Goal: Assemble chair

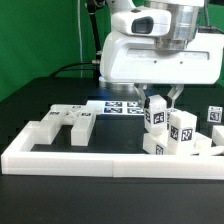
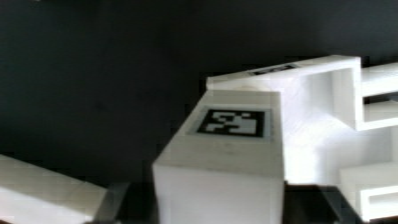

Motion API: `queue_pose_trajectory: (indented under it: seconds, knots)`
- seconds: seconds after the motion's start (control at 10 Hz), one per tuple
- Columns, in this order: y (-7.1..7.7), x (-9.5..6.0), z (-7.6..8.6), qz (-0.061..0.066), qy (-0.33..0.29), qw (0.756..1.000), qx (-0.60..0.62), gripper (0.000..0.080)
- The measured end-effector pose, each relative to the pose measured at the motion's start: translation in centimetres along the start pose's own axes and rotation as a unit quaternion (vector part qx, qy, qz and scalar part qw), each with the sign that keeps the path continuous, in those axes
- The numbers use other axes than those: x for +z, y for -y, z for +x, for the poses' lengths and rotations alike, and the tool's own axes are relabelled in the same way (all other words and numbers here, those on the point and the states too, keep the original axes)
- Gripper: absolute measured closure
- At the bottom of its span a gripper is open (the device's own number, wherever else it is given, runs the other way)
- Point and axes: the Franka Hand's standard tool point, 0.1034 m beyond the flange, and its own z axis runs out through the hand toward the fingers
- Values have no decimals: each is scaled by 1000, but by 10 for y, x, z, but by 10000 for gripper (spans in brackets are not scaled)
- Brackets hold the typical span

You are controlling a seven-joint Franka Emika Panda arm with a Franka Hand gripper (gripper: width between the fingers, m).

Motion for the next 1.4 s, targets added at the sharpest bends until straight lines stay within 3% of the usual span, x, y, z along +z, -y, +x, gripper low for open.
queue_pose_trajectory:
  seconds: [0.2, 0.3, 0.5, 0.6, 0.7, 1.1, 1.2, 1.4]
  knots:
    - [1, 1, -3, 2, 2, 999, 54, 488]
    - [7, 1, -4, 2, 3, 989, 147, 488]
    - [12, 0, -2, 1, 2, 976, 218, 488]
    - [16, 0, -1, 0, 2, 949, 317, 487]
    - [17, 0, 0, 0, 1, 938, 345, 488]
    - [21, 5, 6, 1, 2, 811, 585, 500]
    - [19, 5, 4, 3, 4, 785, 619, 500]
    - [14, 6, -5, 21, 11, 738, 674, 500]
